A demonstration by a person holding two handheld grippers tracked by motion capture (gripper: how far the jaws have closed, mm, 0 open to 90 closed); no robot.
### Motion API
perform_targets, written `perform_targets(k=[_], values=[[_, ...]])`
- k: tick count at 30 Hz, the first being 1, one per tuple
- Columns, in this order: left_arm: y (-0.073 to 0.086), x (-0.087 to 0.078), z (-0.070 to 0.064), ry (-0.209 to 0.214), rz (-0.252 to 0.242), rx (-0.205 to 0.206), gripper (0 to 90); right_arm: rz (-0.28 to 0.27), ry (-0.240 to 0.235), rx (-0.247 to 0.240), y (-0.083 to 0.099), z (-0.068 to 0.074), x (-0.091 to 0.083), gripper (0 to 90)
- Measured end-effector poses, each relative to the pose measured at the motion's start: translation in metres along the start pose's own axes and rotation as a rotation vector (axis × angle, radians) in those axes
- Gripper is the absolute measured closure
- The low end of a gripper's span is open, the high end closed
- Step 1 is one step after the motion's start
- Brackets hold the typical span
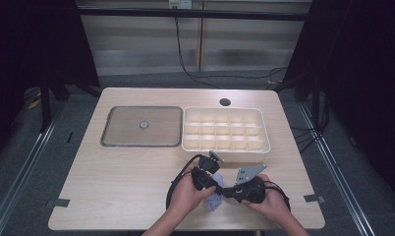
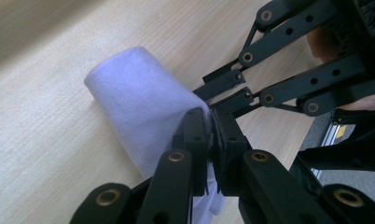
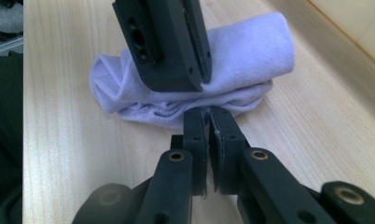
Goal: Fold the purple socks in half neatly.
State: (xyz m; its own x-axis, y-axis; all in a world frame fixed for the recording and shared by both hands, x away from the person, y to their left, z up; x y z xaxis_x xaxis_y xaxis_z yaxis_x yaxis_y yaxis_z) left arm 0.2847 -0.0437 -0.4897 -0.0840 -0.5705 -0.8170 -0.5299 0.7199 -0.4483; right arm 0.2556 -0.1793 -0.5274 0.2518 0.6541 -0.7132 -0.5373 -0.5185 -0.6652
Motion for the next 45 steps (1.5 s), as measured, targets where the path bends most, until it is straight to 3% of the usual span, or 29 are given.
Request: perform_targets(k=[7, 14, 18, 28, 35, 41, 45], values=[[0.0, 0.002, -0.002, -0.015, -0.011, 0.006, 85.1, -0.002, 0.016, 0.015, 0.002, -0.006, -0.006, 86.2], [0.0, 0.004, -0.005, -0.032, 0.008, 0.041, 84.8, -0.043, 0.044, 0.04, 0.002, -0.014, -0.017, 86.7], [-0.001, 0.005, -0.006, -0.043, -0.001, 0.038, 84.8, -0.049, 0.051, 0.053, 0.003, -0.017, -0.02, 86.8], [0.003, 0.006, -0.007, -0.05, -0.016, 0.056, 84.7, -0.095, 0.075, 0.08, -0.01, -0.022, -0.025, 90.0], [0.004, 0.006, -0.007, -0.052, -0.027, 0.069, 84.6, -0.122, 0.073, 0.052, -0.028, -0.018, -0.022, 90.0], [0.005, 0.006, -0.008, -0.053, -0.041, 0.058, 84.4, -0.112, 0.056, 0.024, -0.042, -0.01, -0.011, 90.0], [0.006, 0.006, -0.007, -0.052, -0.031, 0.075, 84.2, -0.083, 0.053, 0.022, -0.04, -0.012, 0.0, 89.8]])
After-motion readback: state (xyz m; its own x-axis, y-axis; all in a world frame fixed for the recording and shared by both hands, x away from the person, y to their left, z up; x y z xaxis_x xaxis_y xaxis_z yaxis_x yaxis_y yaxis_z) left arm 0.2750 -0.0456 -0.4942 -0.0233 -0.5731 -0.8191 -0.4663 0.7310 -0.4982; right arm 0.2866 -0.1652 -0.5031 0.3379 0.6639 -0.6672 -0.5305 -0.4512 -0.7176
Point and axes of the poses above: each handheld gripper's, and its own axes: x roughly forward along the jaws, y roughly out of its underside, z roughly to its left, the point moved 4 cm from there along x, roughly forward along the jaws, and after that the axes turned 10 degrees about x, right-handed, at the moved point
